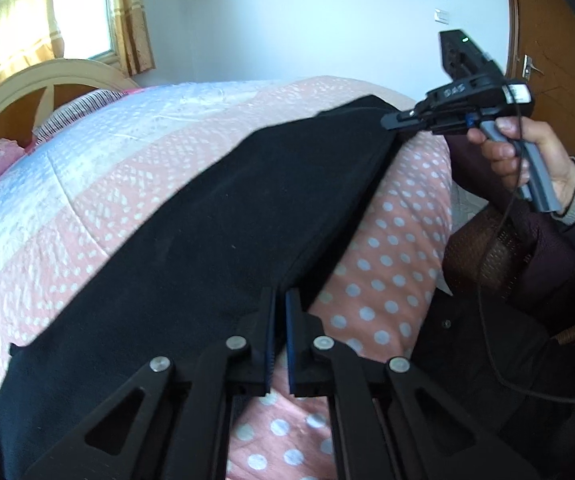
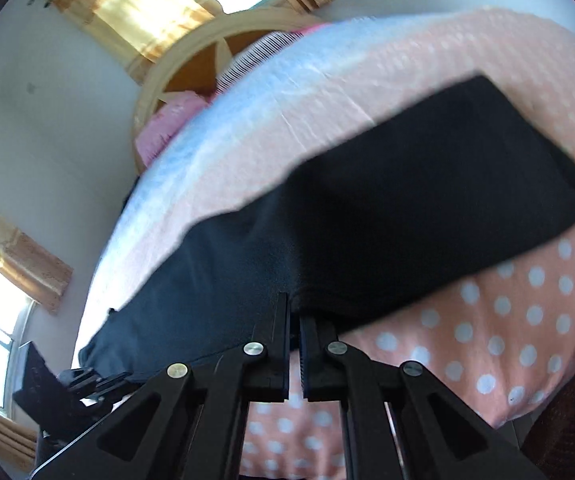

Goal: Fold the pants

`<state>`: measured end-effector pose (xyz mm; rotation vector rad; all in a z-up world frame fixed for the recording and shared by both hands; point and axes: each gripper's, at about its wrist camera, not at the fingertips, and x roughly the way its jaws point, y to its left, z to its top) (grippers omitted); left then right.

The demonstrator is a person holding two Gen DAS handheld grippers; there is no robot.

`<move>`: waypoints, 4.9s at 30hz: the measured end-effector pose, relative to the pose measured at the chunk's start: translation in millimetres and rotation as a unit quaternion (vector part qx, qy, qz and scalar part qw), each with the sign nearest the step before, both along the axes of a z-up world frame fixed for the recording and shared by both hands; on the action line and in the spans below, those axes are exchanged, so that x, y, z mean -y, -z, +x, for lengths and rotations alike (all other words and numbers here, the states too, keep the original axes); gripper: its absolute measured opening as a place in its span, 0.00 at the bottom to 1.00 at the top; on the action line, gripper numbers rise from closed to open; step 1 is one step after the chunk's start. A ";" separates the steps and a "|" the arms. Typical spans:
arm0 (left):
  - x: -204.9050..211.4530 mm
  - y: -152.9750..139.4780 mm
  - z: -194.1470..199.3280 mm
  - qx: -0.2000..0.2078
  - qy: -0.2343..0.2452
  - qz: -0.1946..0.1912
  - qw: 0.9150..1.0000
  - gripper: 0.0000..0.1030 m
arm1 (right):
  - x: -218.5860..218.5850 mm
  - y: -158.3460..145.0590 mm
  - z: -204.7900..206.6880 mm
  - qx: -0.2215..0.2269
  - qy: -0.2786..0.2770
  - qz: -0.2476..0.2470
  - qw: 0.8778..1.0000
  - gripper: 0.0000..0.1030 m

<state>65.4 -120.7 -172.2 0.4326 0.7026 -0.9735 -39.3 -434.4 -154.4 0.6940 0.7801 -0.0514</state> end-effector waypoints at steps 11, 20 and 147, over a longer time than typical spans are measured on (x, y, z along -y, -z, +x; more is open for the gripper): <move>4.0 2.9 3.9 -0.009 0.007 0.019 1.000 0.07 | 3.8 -10.9 -8.0 -0.008 -0.004 -0.027 1.000 0.49; -29.1 -24.9 0.2 0.022 -0.019 -0.018 0.999 0.37 | 107.5 -44.8 -65.2 0.013 0.179 -0.060 0.982 0.54; -184.6 30.7 59.1 0.006 -0.385 -0.039 0.922 1.00 | 142.1 5.9 -22.5 -0.003 0.146 0.004 0.989 0.27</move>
